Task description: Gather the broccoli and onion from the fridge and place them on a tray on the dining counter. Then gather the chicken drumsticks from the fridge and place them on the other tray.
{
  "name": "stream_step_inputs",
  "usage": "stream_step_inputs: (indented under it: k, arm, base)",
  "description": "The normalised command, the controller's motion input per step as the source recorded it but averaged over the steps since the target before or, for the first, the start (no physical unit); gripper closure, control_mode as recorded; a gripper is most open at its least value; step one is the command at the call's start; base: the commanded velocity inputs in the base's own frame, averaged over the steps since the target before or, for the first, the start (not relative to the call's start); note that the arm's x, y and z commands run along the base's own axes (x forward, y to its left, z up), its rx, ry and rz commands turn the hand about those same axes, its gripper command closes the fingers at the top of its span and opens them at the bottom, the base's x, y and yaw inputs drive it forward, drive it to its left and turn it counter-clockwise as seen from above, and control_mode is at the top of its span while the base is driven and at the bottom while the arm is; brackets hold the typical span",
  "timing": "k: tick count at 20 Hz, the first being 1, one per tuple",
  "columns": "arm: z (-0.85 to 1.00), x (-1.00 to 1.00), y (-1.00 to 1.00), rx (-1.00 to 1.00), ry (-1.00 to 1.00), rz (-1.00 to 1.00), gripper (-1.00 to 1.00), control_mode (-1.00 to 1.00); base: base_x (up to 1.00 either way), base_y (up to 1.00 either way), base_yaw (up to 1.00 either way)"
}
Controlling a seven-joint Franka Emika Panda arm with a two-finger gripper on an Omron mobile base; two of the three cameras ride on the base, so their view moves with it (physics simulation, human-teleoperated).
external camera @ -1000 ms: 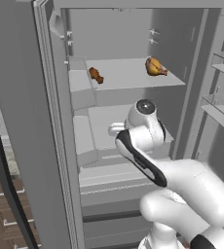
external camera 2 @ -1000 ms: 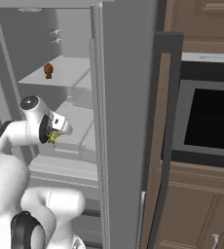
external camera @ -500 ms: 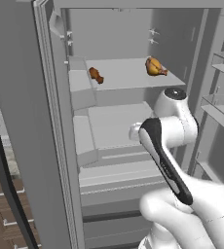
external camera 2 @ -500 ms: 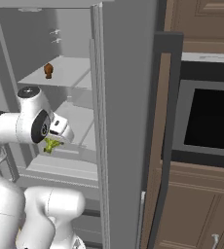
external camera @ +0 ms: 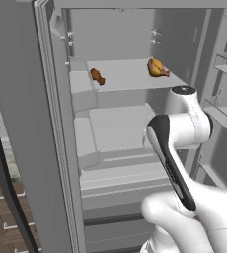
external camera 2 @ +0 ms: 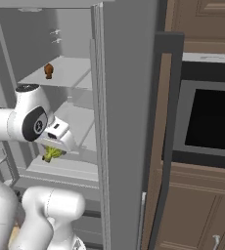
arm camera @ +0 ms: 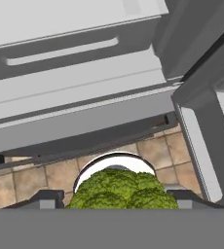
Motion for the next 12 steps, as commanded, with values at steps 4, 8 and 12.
stream_step_inputs:
  k: [4,8,12]
  arm:
    - [-0.24,-0.27,0.00,0.00,-0.29,0.00,1.00,-1.00]
    - [-0.21,-0.21,0.00,0.00,-0.24,0.00,1.00,-1.00]
    - [0.00,-0.04,0.00,0.00,-0.01,0.03,1.00,-1.00]
  base:
    - [0.00,0.00,0.00]
    - [0.00,0.00,0.00]
    - [0.00,0.00,0.00]
